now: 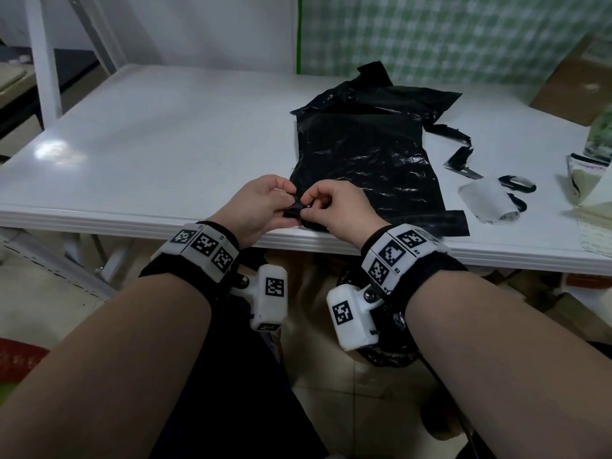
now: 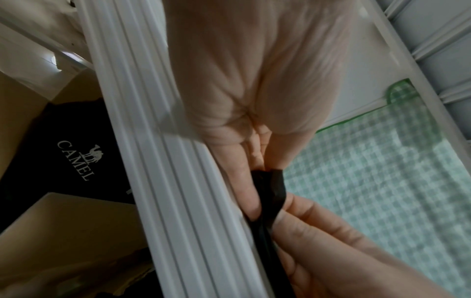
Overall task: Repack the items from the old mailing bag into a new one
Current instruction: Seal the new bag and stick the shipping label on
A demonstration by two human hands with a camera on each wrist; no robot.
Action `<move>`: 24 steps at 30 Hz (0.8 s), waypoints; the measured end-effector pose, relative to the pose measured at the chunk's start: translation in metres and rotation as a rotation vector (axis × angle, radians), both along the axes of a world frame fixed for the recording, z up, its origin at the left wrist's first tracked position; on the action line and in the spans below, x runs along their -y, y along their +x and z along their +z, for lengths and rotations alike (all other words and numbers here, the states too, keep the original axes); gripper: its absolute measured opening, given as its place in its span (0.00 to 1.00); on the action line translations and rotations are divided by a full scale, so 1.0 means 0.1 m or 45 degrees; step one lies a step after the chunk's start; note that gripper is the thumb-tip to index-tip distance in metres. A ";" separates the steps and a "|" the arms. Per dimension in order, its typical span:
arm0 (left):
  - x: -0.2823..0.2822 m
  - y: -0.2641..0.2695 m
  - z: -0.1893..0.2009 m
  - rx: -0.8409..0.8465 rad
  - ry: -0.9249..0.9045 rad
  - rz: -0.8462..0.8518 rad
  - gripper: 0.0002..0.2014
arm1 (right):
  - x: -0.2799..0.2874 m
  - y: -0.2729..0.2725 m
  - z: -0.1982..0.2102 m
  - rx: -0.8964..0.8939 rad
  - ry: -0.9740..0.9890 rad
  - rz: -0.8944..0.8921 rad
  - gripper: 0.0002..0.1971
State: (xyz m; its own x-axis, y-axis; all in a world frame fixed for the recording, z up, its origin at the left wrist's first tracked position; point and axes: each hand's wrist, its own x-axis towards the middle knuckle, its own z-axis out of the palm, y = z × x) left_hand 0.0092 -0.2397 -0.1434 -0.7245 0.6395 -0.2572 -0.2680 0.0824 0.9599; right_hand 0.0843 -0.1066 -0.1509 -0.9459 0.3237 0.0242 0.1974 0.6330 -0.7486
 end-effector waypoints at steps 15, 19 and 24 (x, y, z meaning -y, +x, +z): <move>0.00 -0.02 0.01 0.035 0.016 0.006 0.08 | 0.02 -0.01 0.00 -0.053 -0.078 -0.007 0.10; 0.01 -0.04 -0.01 0.046 0.025 0.026 0.08 | 0.03 -0.02 -0.01 -0.047 -0.042 -0.002 0.10; 0.01 -0.05 -0.02 0.059 0.068 0.014 0.09 | 0.05 -0.04 0.03 -0.018 -0.053 0.013 0.09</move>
